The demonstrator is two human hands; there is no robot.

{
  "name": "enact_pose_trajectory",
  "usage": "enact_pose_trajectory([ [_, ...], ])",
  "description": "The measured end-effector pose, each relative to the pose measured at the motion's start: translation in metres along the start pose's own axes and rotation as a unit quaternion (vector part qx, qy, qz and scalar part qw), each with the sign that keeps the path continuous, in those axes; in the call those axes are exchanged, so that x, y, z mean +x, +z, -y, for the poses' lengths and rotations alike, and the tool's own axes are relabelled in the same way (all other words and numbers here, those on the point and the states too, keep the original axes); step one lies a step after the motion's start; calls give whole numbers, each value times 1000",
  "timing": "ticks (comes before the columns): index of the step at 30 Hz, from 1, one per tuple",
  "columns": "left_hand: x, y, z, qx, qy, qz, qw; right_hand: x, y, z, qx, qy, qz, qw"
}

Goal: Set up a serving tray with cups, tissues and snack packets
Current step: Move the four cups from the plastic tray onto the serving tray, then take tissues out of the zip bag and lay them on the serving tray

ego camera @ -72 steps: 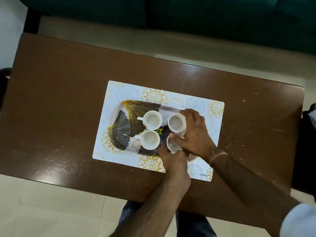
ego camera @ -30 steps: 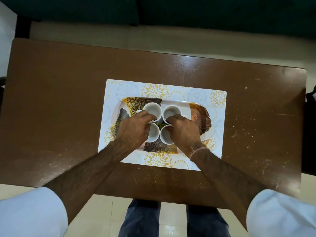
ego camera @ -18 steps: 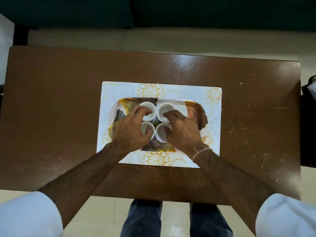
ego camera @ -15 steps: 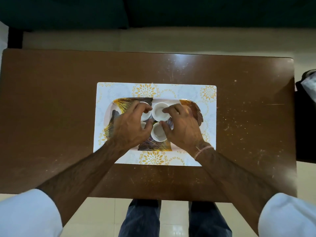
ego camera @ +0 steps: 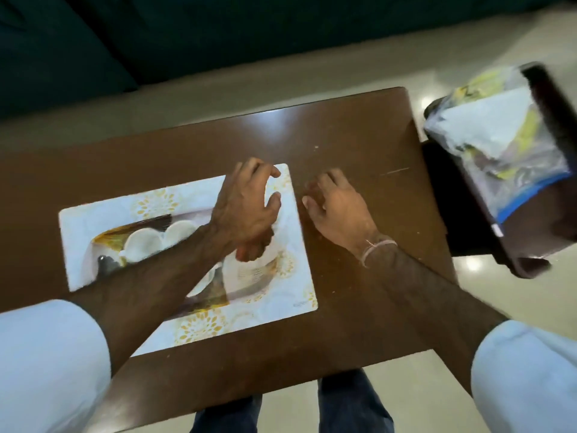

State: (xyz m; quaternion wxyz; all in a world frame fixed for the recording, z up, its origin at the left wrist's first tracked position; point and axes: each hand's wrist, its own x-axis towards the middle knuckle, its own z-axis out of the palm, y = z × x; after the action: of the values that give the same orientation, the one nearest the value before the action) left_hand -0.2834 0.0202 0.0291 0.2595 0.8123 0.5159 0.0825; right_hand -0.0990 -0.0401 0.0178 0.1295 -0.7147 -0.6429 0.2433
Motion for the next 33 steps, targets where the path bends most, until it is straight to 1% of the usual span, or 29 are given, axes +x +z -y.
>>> enact_pose_trajectory([
  [7,80,68,-101,2,56,51,997,-2,-68,-118,-3,83,-54,995],
  [14,138,139,-211,7,114,93,989,-21,-127,-234,14,140,-95,985],
  [17,156,165,-253,20,146,100,984,-31,-141,-276,26,172,-111,979],
  [20,167,189,-289,58,177,81,979,-43,-148,-312,44,215,-131,967],
  [24,172,220,-329,80,247,95,961,-61,-151,-352,78,308,-164,934],
  [26,168,235,-346,102,262,132,951,-69,-150,-364,115,359,-176,909],
  [29,159,255,-364,173,222,229,932,-78,-146,-375,170,412,-205,871],
  [30,156,260,-367,191,205,245,928,-80,-144,-375,186,420,-215,862],
  [31,154,263,-368,200,193,251,927,-82,-143,-376,202,429,-225,851],
  [33,150,266,-370,193,186,240,933,-86,-141,-376,241,447,-245,826],
])
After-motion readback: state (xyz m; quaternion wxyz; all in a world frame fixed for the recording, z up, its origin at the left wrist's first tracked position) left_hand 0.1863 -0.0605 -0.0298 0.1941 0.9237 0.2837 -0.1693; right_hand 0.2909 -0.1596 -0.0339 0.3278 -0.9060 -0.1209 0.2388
